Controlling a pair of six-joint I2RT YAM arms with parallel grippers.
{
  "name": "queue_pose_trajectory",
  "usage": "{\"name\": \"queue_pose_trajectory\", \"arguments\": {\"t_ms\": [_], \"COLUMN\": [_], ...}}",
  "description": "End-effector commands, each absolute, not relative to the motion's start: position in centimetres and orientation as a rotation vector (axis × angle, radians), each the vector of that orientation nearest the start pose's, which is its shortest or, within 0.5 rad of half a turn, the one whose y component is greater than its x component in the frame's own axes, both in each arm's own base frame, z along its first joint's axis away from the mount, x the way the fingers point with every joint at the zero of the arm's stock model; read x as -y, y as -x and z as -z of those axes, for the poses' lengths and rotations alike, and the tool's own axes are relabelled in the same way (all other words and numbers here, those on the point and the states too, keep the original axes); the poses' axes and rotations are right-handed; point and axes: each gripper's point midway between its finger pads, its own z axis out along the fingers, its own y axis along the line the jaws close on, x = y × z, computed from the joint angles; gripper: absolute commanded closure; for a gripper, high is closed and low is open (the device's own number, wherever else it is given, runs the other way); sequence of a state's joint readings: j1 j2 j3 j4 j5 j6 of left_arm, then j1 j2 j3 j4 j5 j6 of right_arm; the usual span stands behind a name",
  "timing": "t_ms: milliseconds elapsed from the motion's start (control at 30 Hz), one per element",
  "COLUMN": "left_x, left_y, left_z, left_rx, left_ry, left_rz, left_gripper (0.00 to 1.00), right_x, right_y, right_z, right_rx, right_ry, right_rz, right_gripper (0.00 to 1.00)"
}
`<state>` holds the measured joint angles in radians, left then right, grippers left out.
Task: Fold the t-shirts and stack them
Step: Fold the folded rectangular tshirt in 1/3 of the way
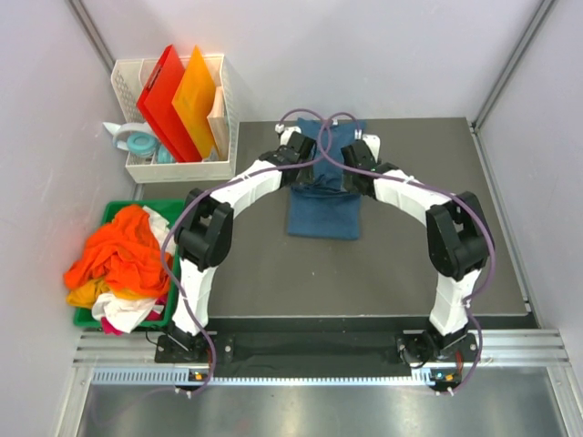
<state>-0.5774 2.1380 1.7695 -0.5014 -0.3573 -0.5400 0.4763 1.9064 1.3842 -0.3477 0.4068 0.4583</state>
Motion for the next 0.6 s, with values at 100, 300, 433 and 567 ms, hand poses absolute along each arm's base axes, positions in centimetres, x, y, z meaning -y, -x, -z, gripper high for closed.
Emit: {"name": "queue_pose_trajectory", "arguments": {"t_ms": [100,300,433,567], "left_x": [26.3,29.3,30.1,29.7], "left_y": [-46.0,-41.2,-38.6,-37.4], "left_z": [-17.9,-13.1,-9.0,-6.6], "left_rx": [-2.205,-2.316,-2.428,-2.462], "left_ry": [0.14,0.067,0.061,0.076], "left_rz": [0.278,0.414,0.452,0.439], "left_gripper": [0.25,0.96,1.0,1.0], "right_x": [-19.2,-22.1,-23.1,-23.4], "right_y": [-43.4,-38.8,-36.4,-35.6], "right_z": [-19.1,-13.6,-9.3,-6.9], "right_rx": [-2.128,-2.235,-2.324,-2.366], "right_ry": [-0.122,-0.05,-0.007,-0.012], "right_rz": [-0.132,-0.234,-0.221,-0.214], "right_gripper": [0.46,1.0,1.0,1.0]}}
